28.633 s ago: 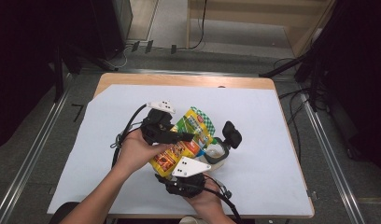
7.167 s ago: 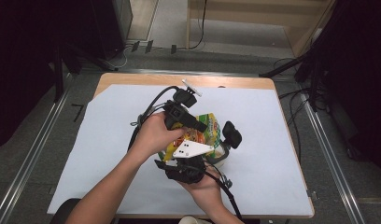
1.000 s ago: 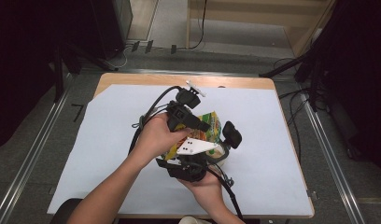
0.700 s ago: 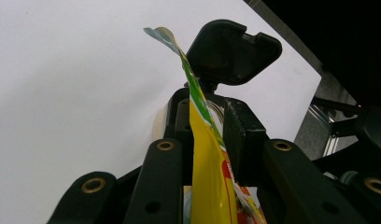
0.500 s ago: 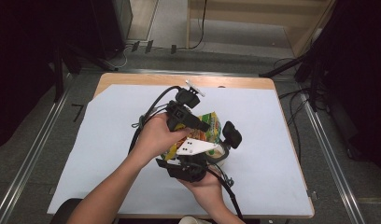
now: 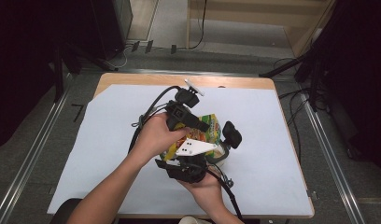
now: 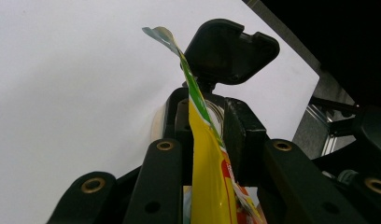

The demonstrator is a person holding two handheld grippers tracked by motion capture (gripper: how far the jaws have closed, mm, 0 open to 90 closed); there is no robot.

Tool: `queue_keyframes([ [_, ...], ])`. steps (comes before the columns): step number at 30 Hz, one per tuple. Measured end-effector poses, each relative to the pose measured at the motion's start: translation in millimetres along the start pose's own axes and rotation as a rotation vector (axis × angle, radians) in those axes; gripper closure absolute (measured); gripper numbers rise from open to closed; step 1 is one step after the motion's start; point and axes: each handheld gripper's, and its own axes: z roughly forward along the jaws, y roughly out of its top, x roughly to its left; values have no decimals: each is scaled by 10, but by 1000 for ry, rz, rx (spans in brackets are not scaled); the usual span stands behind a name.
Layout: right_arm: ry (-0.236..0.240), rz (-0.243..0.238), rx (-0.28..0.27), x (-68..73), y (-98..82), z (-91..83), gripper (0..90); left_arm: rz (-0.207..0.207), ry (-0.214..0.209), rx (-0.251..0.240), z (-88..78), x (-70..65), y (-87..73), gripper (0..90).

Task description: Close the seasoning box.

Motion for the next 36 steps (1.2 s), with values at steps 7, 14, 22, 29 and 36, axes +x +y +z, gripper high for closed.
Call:
queue_keyframes([
  [7, -1, -5, -3, -19, -19, 7, 681, 15, 9, -2, -5, -44, -2, 765],
  [14, 6, 9, -1, -5, 0, -6, 680, -3, -10, 2, 11, 6, 8, 771],
  [22, -1, -4, 2, -17, -18, 5, 681, 5, -6, -4, 0, -21, -3, 764],
  [29, 2, 15, 2, -24, -19, -1, 676, 2, 3, 9, 25, 2, 3, 786],
  [36, -13, -22, -5, 19, -39, 16, 640, 1, -9, 19, 2, 43, -17, 784],
])
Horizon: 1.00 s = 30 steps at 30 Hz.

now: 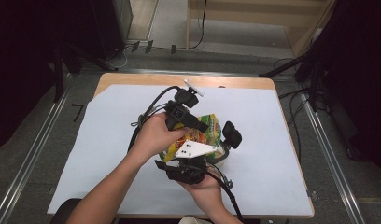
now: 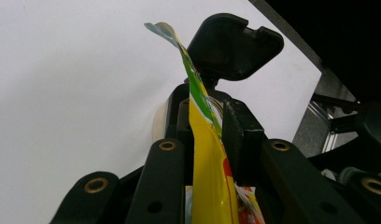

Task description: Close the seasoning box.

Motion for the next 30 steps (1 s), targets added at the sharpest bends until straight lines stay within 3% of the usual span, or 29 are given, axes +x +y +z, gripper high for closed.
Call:
queue_keyframes([
  [9, -12, -35, 29, 23, -73, 61, 593, 16, -26, 31, 2, 83, -62, 806],
  [17, -11, -52, 59, 35, -139, 128, 574, -8, -82, 31, -11, 171, -157, 828],
  [25, -15, -93, 86, 52, -182, 176, 577, -31, -112, 27, -1, 243, -234, 828],
  [30, 23, -54, 91, 24, -223, 199, 560, -53, -147, 40, 5, 310, -251, 854],
])
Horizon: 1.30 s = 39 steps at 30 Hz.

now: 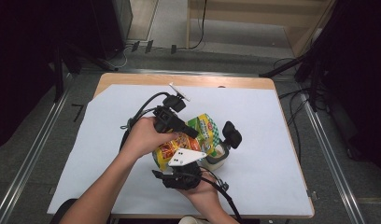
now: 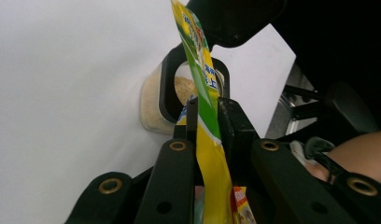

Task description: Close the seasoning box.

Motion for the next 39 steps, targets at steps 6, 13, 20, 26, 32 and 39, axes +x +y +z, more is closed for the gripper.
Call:
queue_keyframes([
  [6, 9, 31, 29, -35, -56, 63, 510, 5, -22, -1, -61, 48, -28, 872],
  [13, -6, 38, 51, -71, -92, 91, 500, 19, -34, -3, -125, 84, -52, 878],
  [20, -24, 22, 52, -69, -96, 81, 491, 38, -52, -3, -215, 98, -78, 887],
  [26, -36, 22, 46, -91, -90, 57, 489, 63, -66, -13, -293, 99, -99, 892],
  [32, -49, 24, 41, -114, -92, 40, 487, 78, -69, -19, -342, 105, -121, 900],
  [39, -57, 24, 33, -124, -88, 21, 485, 90, -83, -19, -402, 139, -154, 900],
])
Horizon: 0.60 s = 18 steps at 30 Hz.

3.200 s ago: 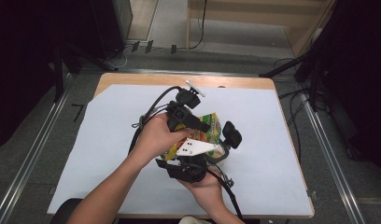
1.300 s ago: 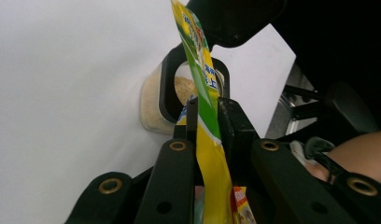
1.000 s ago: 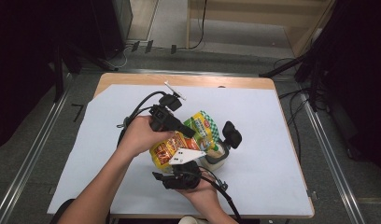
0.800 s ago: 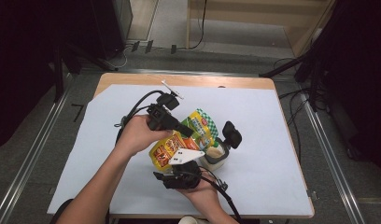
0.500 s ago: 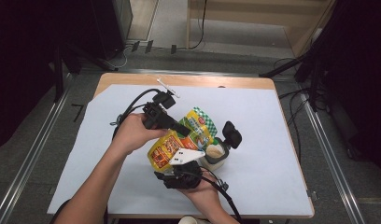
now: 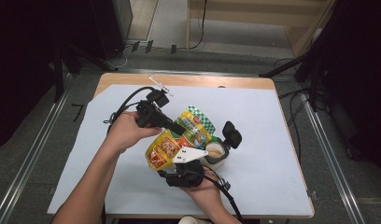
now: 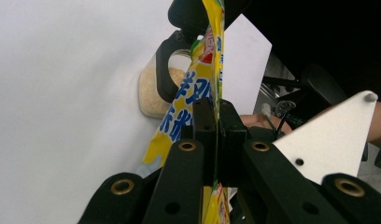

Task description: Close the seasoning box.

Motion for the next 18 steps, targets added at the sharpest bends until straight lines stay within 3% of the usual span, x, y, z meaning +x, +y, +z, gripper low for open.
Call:
queue_keyframes([
  [3, -1, 1, -2, -5, 2, -5, 484, 9, -6, 1, -7, -2, -9, 900],
  [7, -4, -1, -5, -4, 3, -9, 484, -2, -52, -4, -37, 33, -18, 900],
  [18, -19, -11, -19, -14, 9, -28, 472, -2, -75, -22, -98, 71, -47, 900],
])
